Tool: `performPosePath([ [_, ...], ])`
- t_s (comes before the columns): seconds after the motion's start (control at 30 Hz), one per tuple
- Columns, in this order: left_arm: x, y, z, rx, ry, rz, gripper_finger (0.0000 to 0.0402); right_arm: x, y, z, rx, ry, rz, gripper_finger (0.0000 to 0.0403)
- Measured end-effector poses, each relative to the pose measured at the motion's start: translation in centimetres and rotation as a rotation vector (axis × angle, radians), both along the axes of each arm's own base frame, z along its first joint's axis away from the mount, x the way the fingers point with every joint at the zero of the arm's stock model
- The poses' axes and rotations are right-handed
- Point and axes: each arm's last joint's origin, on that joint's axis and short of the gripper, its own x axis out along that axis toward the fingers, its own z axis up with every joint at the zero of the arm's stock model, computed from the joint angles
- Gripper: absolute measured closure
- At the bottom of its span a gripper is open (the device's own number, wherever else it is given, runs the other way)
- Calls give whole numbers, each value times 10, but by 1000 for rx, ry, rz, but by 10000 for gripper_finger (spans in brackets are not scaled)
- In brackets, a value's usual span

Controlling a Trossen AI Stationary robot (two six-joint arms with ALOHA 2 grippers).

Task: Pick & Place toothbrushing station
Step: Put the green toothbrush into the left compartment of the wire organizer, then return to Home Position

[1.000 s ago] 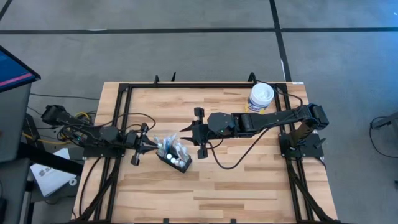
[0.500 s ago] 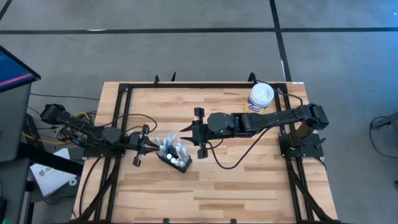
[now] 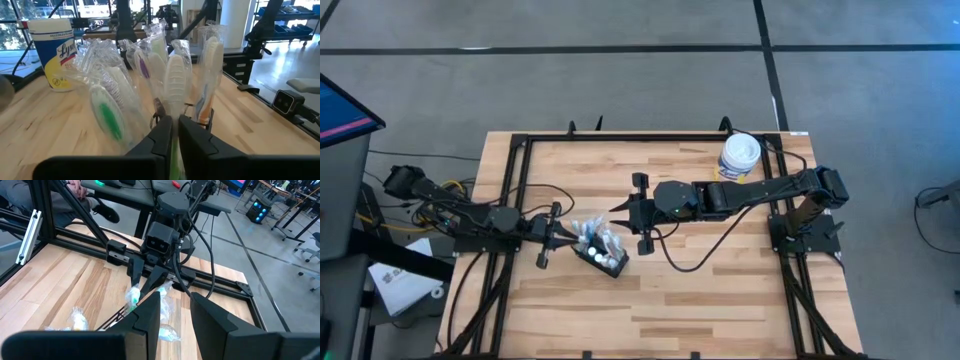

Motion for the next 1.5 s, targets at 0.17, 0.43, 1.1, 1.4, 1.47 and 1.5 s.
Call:
performPosePath([
  [0.17, 0, 0, 0, 0, 0, 0, 360, 0, 0, 0, 0, 0, 0, 305],
  [0.43, 0, 0, 0, -2, -4, -6, 304, 0, 0, 0, 0, 0, 0, 305],
  [1.1, 0, 0, 12, -18, -116, -12, 233, 0, 0, 0, 0, 1, 0, 305],
  [1.4, -1, 0, 24, -6, -246, -8, 238, 0, -1, 0, 0, 1, -2, 305],
  [1.47, -1, 0, 27, 19, -281, -5, 238, 0, -1, 0, -3, 0, -1, 305],
  [1.5, -2, 0, 28, 36, -292, -3, 238, 0, -1, 0, -7, 1, -1, 305],
])
